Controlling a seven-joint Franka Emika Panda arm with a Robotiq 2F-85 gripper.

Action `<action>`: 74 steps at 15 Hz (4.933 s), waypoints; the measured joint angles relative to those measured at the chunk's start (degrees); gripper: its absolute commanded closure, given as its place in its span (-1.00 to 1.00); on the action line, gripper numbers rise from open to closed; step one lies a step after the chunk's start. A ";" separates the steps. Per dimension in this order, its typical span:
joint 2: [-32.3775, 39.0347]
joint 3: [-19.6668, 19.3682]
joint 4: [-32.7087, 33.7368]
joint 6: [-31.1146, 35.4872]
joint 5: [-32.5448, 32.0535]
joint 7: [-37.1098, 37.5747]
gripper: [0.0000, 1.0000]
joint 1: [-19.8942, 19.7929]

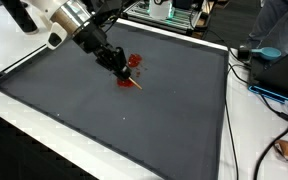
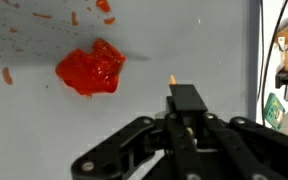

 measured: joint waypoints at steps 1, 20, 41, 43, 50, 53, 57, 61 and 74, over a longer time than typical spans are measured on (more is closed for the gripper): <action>0.02 0.00 0.00 0.00 0.00 0.07 0.94 -0.02; -1.80 -0.64 1.82 0.00 -0.62 6.98 0.94 0.25; -8.86 -4.48 2.65 -1.42 -24.25 23.90 0.94 7.19; -9.21 -4.72 2.65 -1.61 -25.90 24.95 0.94 7.75; -9.73 -5.15 2.65 -2.71 -29.64 26.68 0.74 9.04; -10.00 -5.20 2.65 -3.09 -30.03 26.83 0.74 9.25; -10.07 -5.32 2.65 -3.18 -30.03 26.83 0.74 9.29; -10.07 -5.34 2.65 -3.18 -30.01 26.83 0.94 9.32; -5.51 -12.08 4.25 -4.98 -48.20 55.69 0.94 17.99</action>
